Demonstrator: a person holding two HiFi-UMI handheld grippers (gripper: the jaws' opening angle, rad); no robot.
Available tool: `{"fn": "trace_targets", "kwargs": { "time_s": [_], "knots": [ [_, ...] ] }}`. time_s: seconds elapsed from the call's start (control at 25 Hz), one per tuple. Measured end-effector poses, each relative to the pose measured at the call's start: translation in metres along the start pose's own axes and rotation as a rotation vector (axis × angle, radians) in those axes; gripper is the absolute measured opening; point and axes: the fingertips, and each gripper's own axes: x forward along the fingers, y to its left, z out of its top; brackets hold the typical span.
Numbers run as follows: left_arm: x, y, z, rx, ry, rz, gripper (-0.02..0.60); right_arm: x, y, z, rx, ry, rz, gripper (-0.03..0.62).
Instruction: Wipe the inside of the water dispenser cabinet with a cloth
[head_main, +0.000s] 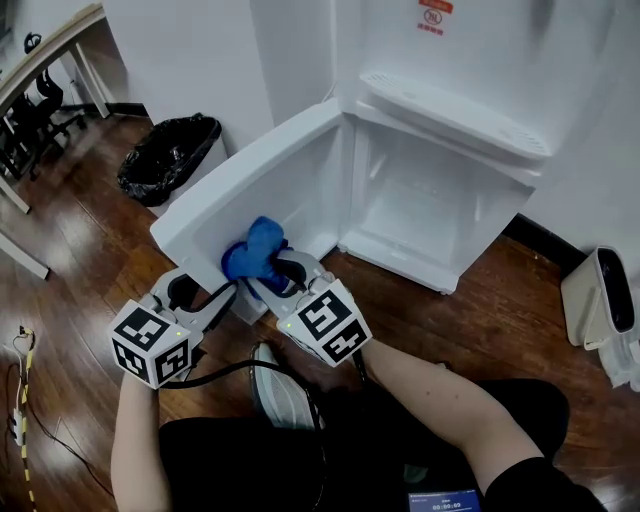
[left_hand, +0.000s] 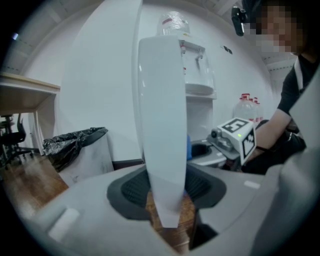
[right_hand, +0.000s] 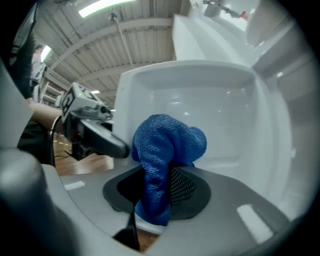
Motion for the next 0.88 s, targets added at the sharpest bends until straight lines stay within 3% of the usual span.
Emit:
{"fn": "trace_targets", "kwargs": {
  "time_s": [0.12, 0.2, 0.36, 0.52, 0.6, 0.72, 0.88],
  "knots": [
    [0.0, 0.001, 0.0, 0.001, 0.002, 0.009, 0.192, 0.006, 0.026, -0.009, -0.016, -0.002, 0.102, 0.11],
    [0.0, 0.002, 0.001, 0.001, 0.003, 0.012, 0.192, 0.005, 0.007, -0.013, -0.033, -0.009, 0.085, 0.11],
    [0.001, 0.003, 0.001, 0.0, 0.007, 0.009, 0.192, -0.011, -0.079, -0.022, -0.07, 0.023, -0.145, 0.11],
    [0.001, -0.001, -0.001, -0.002, 0.013, -0.012, 0.192, -0.04, -0.155, -0.032, 0.05, 0.069, -0.402, 0.11],
    [0.001, -0.002, -0.001, 0.0, 0.014, -0.018, 0.192, -0.049, -0.169, -0.035, 0.11, 0.069, -0.451, 0.11],
    [0.0, -0.003, -0.003, 0.014, 0.032, -0.016, 0.193, -0.04, -0.146, -0.04, 0.131, 0.079, -0.404, 0.11],
    [0.0, -0.002, -0.004, 0.015, 0.041, -0.004, 0.193, -0.009, -0.062, -0.04, 0.107, 0.074, -0.182, 0.11]
  ]
}}
